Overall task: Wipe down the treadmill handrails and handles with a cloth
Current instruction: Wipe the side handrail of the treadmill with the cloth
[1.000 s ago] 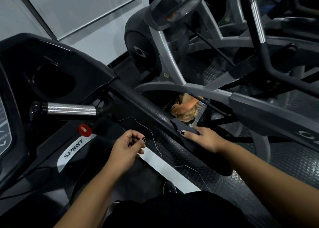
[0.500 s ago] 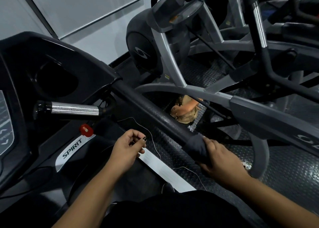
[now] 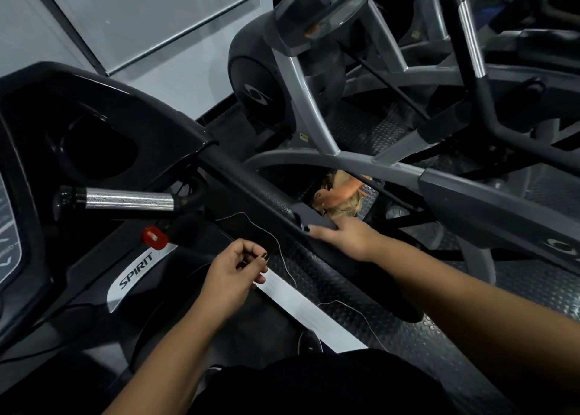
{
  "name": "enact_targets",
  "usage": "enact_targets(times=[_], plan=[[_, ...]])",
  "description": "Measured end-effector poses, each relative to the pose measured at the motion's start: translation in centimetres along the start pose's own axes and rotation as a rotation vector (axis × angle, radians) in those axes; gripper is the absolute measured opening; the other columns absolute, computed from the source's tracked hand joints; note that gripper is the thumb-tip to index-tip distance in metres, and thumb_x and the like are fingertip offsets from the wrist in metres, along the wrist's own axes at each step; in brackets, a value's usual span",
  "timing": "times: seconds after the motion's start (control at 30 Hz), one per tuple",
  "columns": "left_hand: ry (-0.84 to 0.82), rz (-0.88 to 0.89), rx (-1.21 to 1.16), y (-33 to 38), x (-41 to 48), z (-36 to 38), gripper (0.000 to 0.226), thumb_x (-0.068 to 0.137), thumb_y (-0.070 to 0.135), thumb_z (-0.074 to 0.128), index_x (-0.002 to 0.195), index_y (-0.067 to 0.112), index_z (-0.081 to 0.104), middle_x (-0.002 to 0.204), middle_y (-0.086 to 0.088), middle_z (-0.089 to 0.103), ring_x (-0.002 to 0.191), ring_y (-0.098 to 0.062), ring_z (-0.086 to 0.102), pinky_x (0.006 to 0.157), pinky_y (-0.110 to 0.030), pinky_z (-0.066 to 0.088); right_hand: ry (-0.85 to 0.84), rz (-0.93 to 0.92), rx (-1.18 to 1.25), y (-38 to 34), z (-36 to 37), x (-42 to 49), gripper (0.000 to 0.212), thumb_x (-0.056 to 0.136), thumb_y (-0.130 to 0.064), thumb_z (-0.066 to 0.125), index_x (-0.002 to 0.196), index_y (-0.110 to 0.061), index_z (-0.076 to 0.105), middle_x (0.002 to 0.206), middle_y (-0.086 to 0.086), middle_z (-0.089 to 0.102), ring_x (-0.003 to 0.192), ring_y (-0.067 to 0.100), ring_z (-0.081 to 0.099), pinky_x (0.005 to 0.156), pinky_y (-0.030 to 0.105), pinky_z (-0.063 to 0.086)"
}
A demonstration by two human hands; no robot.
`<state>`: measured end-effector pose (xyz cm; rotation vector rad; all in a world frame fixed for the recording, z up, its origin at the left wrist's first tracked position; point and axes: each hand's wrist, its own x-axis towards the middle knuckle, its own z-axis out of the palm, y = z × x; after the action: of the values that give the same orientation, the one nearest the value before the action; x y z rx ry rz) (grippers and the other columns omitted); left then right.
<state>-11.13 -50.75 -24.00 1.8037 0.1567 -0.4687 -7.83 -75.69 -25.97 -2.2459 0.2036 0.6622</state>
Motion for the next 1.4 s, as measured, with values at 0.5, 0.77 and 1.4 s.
enact_targets(times=[0.5, 0.77, 1.4], plan=[[0.05, -0.028, 0.001, -0.8, -0.9, 0.1, 0.01, 0.092, -0.005, 0.057, 0.093, 0.005, 0.059, 0.078, -0.015, 0.061, 0.053, -0.006, 0.06, 0.05, -0.015, 0.047, -0.36, 0.428, 0.638, 7.5, -1.5, -3.1, 0.068, 0.086, -0.067, 0.045, 0.107, -0.007, 0.067, 0.09, 0.019, 0.073, 0.072, 0.026, 0.071, 0.066, 0.03, 0.059], [0.017, -0.012, -0.003, -0.4, -0.6, 1.3, 0.008, 0.093, -0.003, 0.058, 0.096, 0.005, 0.06, 0.075, -0.009, 0.063, 0.056, -0.008, 0.06, 0.053, -0.019, 0.047, 0.102, 0.47, 0.603, 9.8, 0.3, -5.1, 0.059, 0.091, -0.053, 0.053, 0.114, -0.001, 0.067, 0.113, 0.022, 0.068, 0.104, 0.034, 0.064, 0.104, 0.048, 0.044], [-0.013, -0.005, -0.019, -1.2, -2.4, -1.6, 0.014, 0.093, -0.001, 0.058, 0.09, 0.012, 0.059, 0.076, -0.009, 0.064, 0.056, -0.009, 0.06, 0.053, -0.018, 0.047, 0.451, -0.086, -0.75, -1.2, 5.2, -4.8, 0.08, 0.085, -0.046, 0.064, 0.145, -0.006, 0.03, 0.133, 0.013, 0.051, 0.116, 0.03, 0.055, 0.092, 0.04, 0.05]])
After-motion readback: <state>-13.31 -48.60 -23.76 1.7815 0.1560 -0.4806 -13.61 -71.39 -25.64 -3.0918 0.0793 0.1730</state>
